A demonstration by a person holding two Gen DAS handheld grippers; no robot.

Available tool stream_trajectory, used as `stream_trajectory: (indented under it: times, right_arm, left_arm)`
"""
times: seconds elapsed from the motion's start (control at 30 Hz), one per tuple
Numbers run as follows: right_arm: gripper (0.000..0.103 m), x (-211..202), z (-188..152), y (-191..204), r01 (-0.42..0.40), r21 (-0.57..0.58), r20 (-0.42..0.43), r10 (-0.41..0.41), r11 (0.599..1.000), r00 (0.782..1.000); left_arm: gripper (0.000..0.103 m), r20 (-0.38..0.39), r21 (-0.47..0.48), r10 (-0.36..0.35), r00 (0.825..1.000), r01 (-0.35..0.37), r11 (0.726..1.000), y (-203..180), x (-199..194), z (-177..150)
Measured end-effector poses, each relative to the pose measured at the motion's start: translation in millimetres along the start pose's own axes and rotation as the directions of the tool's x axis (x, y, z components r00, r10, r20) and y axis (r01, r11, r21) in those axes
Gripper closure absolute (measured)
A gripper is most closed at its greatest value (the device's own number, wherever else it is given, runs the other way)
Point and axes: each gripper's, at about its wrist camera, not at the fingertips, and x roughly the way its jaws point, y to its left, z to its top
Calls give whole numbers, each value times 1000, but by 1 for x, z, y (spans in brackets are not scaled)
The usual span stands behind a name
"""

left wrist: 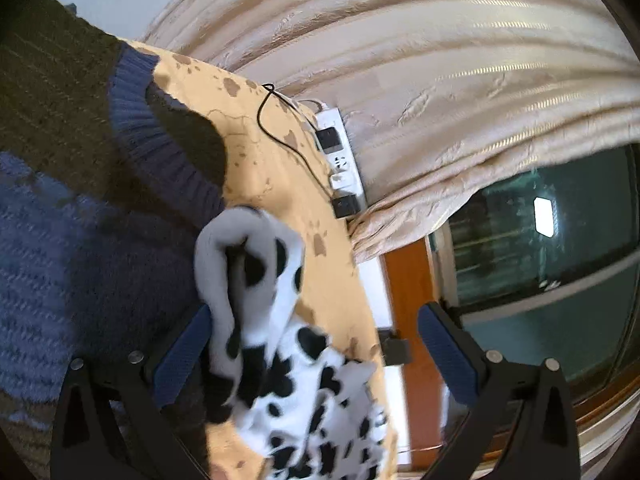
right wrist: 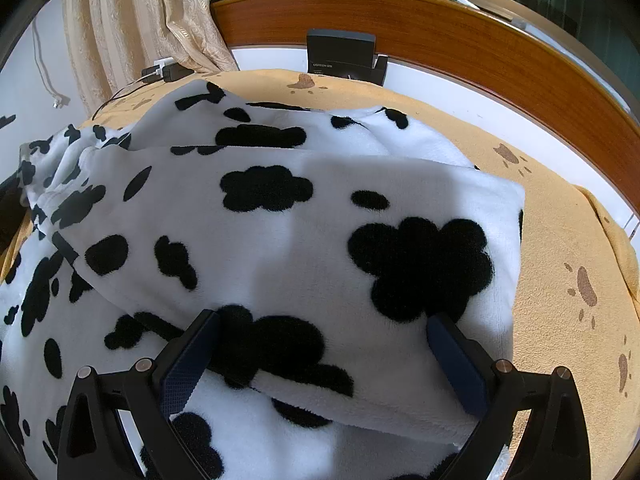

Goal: Fold clothes

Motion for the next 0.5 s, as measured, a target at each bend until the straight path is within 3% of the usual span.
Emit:
stream_trajectory:
  times: [0.17,0.5]
  right_arm:
    - [0,0,0,0,-2,1,0,2,1000,1000]
    - [0,0,1,0,-6,3,1,6,1000,1000]
  left_arm:
    - [0,3,-24,-96,995,96,995,-9,-6,9]
    - [0,-10,-21,-71,997,71,997,-8,-5,4]
